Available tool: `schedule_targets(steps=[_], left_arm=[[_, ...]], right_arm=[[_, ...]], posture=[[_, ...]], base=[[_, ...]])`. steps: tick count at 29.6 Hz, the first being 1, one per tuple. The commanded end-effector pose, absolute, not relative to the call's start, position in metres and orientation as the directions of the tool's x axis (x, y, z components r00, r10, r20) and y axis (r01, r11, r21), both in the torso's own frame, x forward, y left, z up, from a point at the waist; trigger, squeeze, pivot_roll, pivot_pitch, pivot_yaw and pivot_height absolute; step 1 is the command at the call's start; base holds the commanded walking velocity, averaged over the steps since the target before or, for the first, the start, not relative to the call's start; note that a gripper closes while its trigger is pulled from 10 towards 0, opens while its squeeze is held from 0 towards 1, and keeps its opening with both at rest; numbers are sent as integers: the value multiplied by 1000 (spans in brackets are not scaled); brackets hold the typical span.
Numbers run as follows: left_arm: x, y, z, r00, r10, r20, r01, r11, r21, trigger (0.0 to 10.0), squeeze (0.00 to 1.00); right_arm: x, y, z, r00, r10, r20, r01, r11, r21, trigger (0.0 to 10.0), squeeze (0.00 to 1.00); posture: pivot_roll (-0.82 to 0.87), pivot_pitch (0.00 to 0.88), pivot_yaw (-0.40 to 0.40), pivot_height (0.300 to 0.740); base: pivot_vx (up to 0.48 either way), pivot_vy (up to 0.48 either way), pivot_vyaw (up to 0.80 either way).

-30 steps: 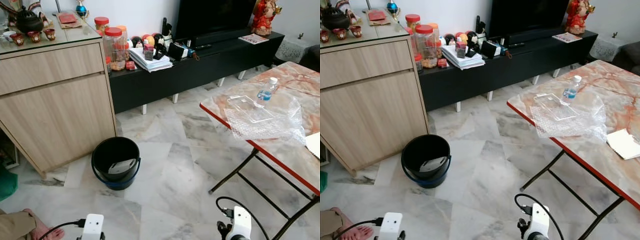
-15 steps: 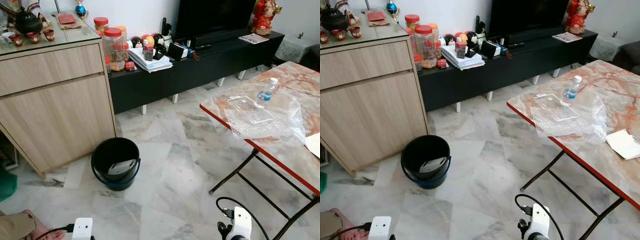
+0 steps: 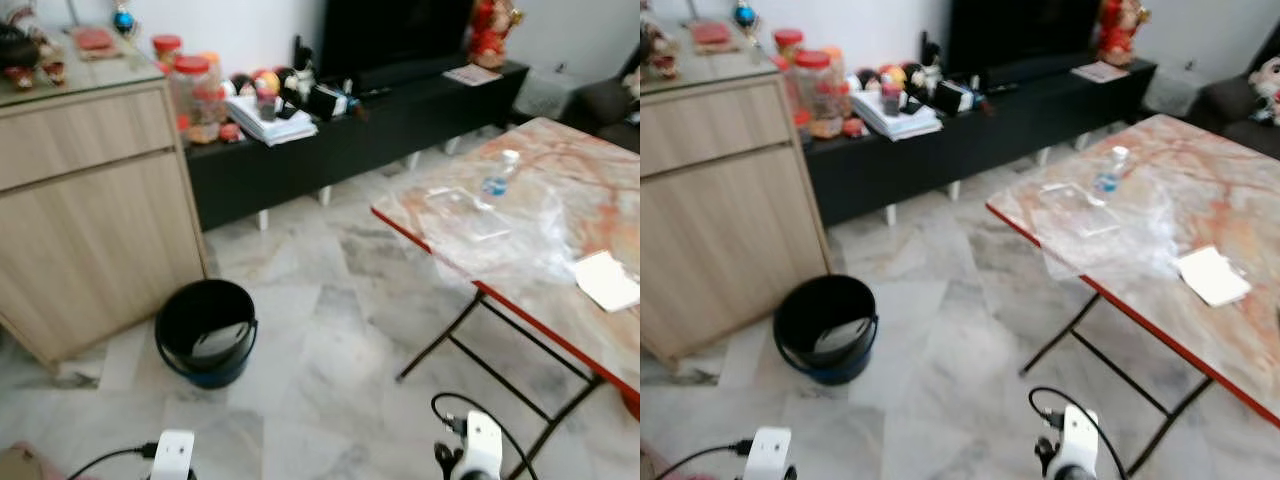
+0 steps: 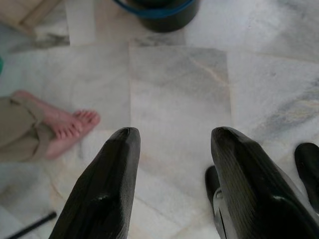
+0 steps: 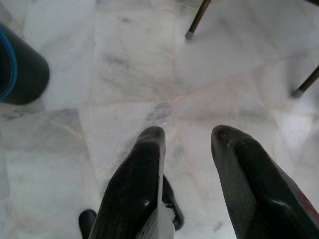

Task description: Picking trash to rubbish bin

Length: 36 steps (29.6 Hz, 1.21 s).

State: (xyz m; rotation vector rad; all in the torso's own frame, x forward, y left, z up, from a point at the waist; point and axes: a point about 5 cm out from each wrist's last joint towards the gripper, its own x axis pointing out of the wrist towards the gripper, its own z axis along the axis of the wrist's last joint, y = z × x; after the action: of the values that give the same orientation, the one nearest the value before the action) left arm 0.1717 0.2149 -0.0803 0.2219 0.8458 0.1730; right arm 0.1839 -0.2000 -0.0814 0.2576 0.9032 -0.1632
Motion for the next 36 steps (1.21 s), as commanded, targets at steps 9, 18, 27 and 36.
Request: schedule_targets(steps=[9, 18, 27, 36], left_arm=[[169, 210, -83, 639, 227, -735, -29, 962, 272, 10000, 0], [170, 208, -83, 640, 223, -735, -28, 963, 268, 10000, 0], [170, 207, -83, 639, 221, -737, -30, 964, 263, 10000, 0], [170, 207, -83, 642, 219, -735, -27, 964, 264, 10000, 0]], right_arm=[[184, -203, -81, 609, -42, -792, 258, 955, 148, 10000, 0], [183, -206, -81, 605, -44, -795, 258, 956, 143, 10000, 0], [183, -207, -81, 604, -45, -796, 256, 956, 141, 10000, 0], [182, -205, -82, 601, -39, -799, 255, 956, 145, 10000, 0]], posture=[[-6, 0, -49, 740], [-7, 0, -53, 740], [-9, 0, -56, 740], [-6, 0, -52, 740]], base=[[0, -112, -793], [0, -204, -792], [0, 0, -793], [0, 0, -794]])
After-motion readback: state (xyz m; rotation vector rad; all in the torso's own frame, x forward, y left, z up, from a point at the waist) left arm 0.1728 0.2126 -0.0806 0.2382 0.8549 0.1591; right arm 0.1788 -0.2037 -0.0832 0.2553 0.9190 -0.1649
